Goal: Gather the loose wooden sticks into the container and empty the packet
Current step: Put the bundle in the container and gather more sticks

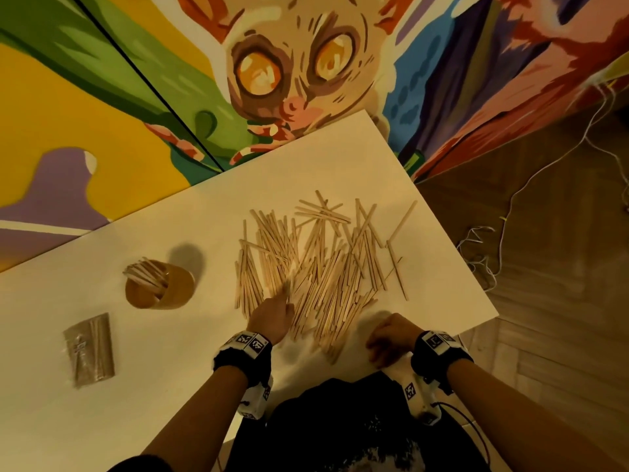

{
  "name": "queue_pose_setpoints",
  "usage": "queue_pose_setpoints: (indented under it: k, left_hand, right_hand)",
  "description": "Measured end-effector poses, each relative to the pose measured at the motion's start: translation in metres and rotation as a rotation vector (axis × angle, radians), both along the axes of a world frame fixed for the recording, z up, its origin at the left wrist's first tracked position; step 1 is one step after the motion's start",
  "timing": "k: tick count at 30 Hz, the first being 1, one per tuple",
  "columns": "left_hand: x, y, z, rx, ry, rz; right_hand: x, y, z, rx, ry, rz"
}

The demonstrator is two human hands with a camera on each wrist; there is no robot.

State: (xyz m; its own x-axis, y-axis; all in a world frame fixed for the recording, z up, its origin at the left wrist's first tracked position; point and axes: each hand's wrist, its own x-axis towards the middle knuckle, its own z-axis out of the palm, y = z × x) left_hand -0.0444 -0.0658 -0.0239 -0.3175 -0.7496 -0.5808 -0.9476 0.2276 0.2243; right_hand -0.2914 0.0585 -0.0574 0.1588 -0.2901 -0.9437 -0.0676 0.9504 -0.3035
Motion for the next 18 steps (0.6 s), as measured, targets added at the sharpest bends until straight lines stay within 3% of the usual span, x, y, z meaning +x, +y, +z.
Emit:
queue_pose_setpoints:
  k: [12, 18]
  left_hand:
    - [0.055, 0.025, 0.018, 0.364, 0.435, 0.588]
    - [0.077, 0.033, 0.022, 0.479, 0.612, 0.710]
  right_hand:
    - [0.005, 0.001, -0.001, -0.018, 0.076, -0.029]
    - [0.031, -0.017, 0.035, -0.144, 0.118, -0.016]
